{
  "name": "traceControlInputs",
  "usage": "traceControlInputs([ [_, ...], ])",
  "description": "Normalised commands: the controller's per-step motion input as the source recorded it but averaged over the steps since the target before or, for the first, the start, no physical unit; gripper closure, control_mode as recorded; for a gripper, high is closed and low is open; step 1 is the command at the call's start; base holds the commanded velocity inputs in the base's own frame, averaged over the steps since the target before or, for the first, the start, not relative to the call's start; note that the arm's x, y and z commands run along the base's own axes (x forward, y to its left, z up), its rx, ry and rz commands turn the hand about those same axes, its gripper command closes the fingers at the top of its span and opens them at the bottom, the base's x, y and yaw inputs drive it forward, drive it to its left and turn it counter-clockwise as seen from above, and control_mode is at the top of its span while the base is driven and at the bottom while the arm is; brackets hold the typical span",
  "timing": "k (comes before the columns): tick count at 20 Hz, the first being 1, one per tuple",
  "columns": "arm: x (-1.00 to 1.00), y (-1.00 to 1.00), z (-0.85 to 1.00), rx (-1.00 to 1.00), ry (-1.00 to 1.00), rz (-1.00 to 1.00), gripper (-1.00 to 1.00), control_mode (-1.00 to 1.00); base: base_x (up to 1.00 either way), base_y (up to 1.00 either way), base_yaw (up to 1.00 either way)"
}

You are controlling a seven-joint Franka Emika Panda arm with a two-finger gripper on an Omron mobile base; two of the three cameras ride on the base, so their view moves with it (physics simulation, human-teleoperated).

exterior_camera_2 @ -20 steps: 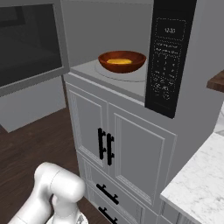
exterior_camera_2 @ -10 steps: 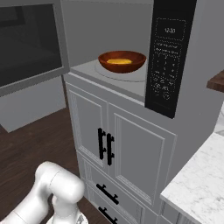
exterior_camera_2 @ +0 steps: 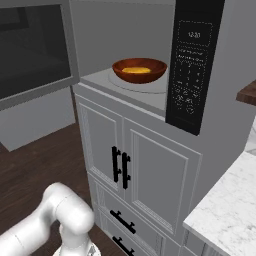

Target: Pick the corn from the sink and place it in the bowl. Then pick the bowl and place it in the microwave. Then close the microwave door and press the start button.

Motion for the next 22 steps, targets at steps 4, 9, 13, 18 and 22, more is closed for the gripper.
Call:
traceControlInputs([
  [4, 0.50, 0.13, 0.01, 0.00, -0.02, -0.10, -1.00, -1.00, 0.00, 0.00, 0.00],
  [9, 0.43, 0.00, 0.09, 0.00, -0.08, -0.12, -1.00, -1.00, 0.00, 0.00, 0.00],
  [13, 0.06, -0.29, 0.32, 0.05, -0.20, -0.06, -1.00, -1.00, 0.00, 0.00, 0.00],
  [18, -0.06, -0.74, 0.52, 0.15, -0.29, 0.00, -1.00, -1.00, 0.00, 0.00, 0.00],
  [22, -0.06, -0.99, 0.47, 0.23, -0.23, 0.00, -1.00, -1.00, 0.00, 0.00, 0.00],
])
